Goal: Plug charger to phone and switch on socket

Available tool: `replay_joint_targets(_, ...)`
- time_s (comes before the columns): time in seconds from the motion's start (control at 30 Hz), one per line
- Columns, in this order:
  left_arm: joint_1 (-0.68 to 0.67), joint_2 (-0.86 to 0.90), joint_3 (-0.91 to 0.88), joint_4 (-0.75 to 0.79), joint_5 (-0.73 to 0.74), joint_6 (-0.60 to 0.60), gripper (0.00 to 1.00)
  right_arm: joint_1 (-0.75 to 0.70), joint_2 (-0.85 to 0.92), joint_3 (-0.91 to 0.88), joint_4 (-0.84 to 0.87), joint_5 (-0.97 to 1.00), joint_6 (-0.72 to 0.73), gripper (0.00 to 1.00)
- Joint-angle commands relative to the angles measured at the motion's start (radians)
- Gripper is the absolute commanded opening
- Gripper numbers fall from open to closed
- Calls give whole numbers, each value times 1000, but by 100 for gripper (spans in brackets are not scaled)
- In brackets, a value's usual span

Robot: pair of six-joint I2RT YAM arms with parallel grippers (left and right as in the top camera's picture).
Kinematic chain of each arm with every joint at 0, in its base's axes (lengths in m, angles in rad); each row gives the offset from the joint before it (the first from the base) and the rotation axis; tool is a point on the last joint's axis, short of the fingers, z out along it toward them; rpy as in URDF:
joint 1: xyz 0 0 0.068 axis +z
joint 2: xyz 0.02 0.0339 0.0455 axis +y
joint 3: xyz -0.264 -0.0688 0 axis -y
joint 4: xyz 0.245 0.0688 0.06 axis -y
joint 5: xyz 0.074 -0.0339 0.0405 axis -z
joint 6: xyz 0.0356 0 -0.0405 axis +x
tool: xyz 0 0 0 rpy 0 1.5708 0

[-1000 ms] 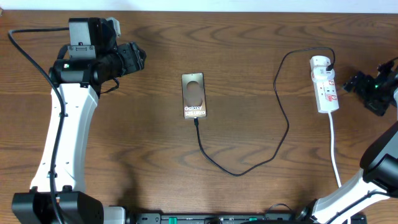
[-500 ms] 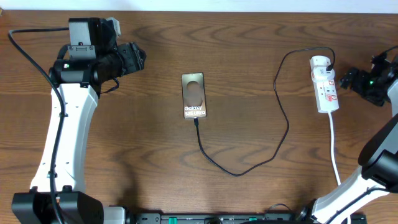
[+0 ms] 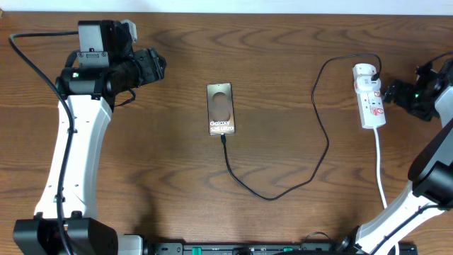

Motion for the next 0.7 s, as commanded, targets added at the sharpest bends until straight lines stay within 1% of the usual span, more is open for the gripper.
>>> replay_joint_targets(0.0,4,-13,3,-3,-13,10,66,13,17,1,14,1,-21,99)
replay_joint_targets(0.23,4,-13,4,-3,-13,10,65,21,26,1,62,9,-48,99)
replay_joint_targets(0.67,4,-13,3,-3,-13,10,65,30,29,0,62,9,-63,99)
